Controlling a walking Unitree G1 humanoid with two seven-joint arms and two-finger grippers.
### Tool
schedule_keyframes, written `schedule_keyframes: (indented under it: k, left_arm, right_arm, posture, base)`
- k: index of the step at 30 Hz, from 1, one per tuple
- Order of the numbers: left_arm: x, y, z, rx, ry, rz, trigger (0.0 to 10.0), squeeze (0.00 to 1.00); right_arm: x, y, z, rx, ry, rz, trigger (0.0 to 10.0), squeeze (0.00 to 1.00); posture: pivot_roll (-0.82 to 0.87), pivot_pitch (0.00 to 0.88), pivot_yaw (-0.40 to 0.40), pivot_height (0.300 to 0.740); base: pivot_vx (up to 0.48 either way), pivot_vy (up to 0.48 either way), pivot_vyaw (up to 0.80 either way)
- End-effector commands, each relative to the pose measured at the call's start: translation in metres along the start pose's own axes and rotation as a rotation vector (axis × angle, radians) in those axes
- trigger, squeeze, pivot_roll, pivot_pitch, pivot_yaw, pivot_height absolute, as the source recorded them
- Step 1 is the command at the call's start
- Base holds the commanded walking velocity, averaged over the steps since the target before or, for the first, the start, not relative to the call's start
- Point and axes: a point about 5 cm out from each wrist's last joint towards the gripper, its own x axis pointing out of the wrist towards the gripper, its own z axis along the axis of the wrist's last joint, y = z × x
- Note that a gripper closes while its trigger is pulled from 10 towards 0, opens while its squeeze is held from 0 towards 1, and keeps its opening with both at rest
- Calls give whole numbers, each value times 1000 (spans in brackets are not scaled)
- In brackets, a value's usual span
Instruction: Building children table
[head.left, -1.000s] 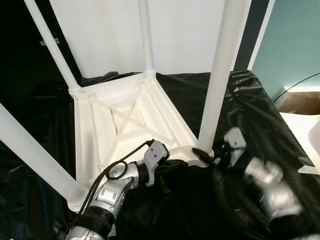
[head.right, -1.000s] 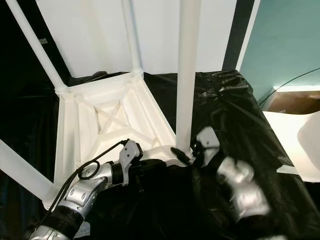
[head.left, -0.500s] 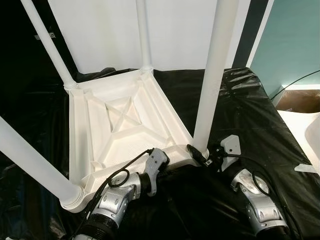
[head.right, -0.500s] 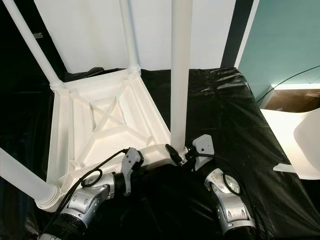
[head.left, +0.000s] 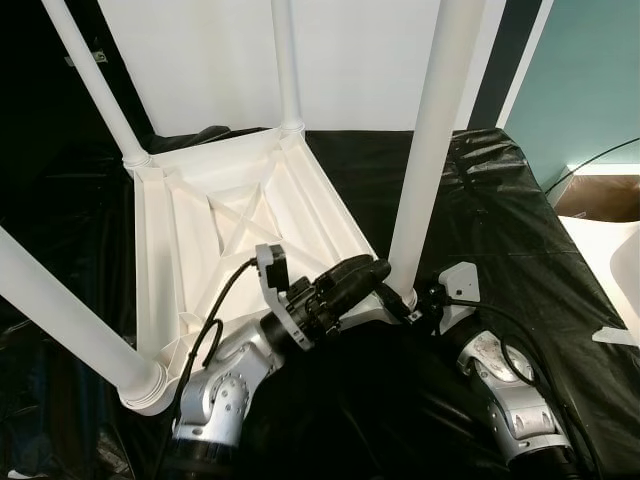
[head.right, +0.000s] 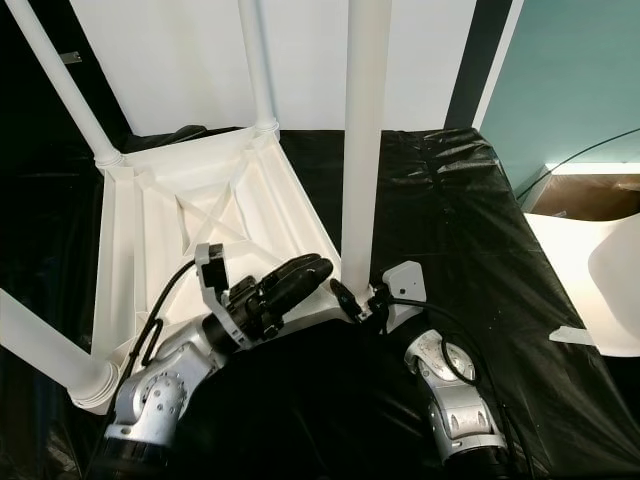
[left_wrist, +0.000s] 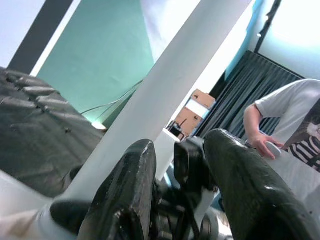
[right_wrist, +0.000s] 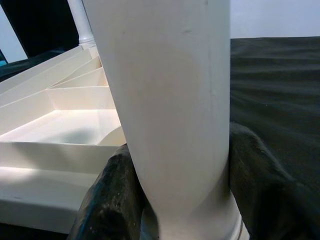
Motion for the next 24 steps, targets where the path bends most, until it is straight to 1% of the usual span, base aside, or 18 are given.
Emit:
schedule_keyframes:
  k: [1,3,4,5,6,8,9,10,11,12,13,14,15,17,18,19,20,24]
  left_arm:
    - [1,-4,2,3,-8,-45,10000,133]
    - [-6,-3,-7,8,19,25,10000,94]
    - [-6,-3,-7,8,19,25,10000,94]
    - [-9,-1,-12,20,29,82,10000,43]
    - [-14,4,-17,49,32,179,10000,0]
    - [-14,4,-17,49,32,179,10000,0]
    - [-18,6,-20,59,33,252,10000,0]
    - [-18,6,-20,59,33,252,10000,0]
    - [-26,5,-23,79,29,326,10000,0]
    - [-33,1,-23,106,4,393,10000,0]
    - [-33,1,-23,106,4,393,10000,0]
    - [-41,-4,-21,158,-40,471,10000,0]
    - [-41,-4,-21,158,-40,471,10000,0]
    - [-46,-6,-17,222,-77,531,10000,0]
    - [-46,-6,-17,222,-77,531,10000,0]
    - [-50,-5,-14,262,-97,577,10000,0]
    - [-53,-5,-11,307,-107,623,10000,0]
    - [-61,-6,-10,384,-113,710,10000,0]
  right_arm:
    - [-3,12,-16,16,93,56,10000,0]
    - [-4,10,-16,0,115,58,10000,0]
    - [-4,10,-16,0,115,58,10000,0]
    - [-4,7,-15,-7,119,41,10000,0]
    - [-4,3,-13,-20,121,11,10000,0]
    - [-4,3,-13,-20,121,11,10000,0]
    - [-4,0,-11,-27,123,-18,10000,0]
    - [-4,0,-11,-27,123,-18,10000,0]
    - [-5,-4,-8,-45,119,-60,10000,0]
    - [-6,-6,-5,-41,105,-103,10000,784]
    - [-6,-6,-5,-41,105,-103,10000,784]
    - [-9,-8,0,-23,71,-158,10000,1000]
    - [-9,-8,0,-23,71,-158,10000,1000]
    - [-11,-7,2,-11,41,-184,10000,1000]
    - [-11,-7,2,-11,41,-184,10000,1000]
    - [-12,-6,3,1,30,-192,10000,1000]
    - [-12,-4,5,16,20,-186,10000,0]
    - [-16,-5,10,40,13,-194,10000,0]
  posture:
    - [18,0,37,740]
    - [15,0,39,740]
    - [15,0,39,740]
    - [9,0,44,740]
    - [5,0,47,740]
    - [5,0,47,740]
    - [4,0,49,740]
    - [4,0,49,740]
    - [0,0,54,740]
    - [0,0,57,740]
    - [0,0,57,740]
    - [5,0,60,740]
    - [5,0,60,740]
    - [7,0,60,740]
    - [7,0,60,740]
    - [10,0,60,740]
    - [11,0,62,740]
    - [9,0,69,740]
  base:
    - [0,0,0]
    - [0,0,0]
    - [0,0,0]
    - [0,0,0]
    - [0,0,0]
    - [0,0,0]
    - [0,0,0]
    - [0,0,0]
    - [0,0,0]
    - [0,0,0]
    - [0,0,0]
    - [0,0,0]
    - [0,0,0]
    - [0,0,0]
    - [0,0,0]
    - [0,0,0]
    - [0,0,0]
    - [0,0,0]
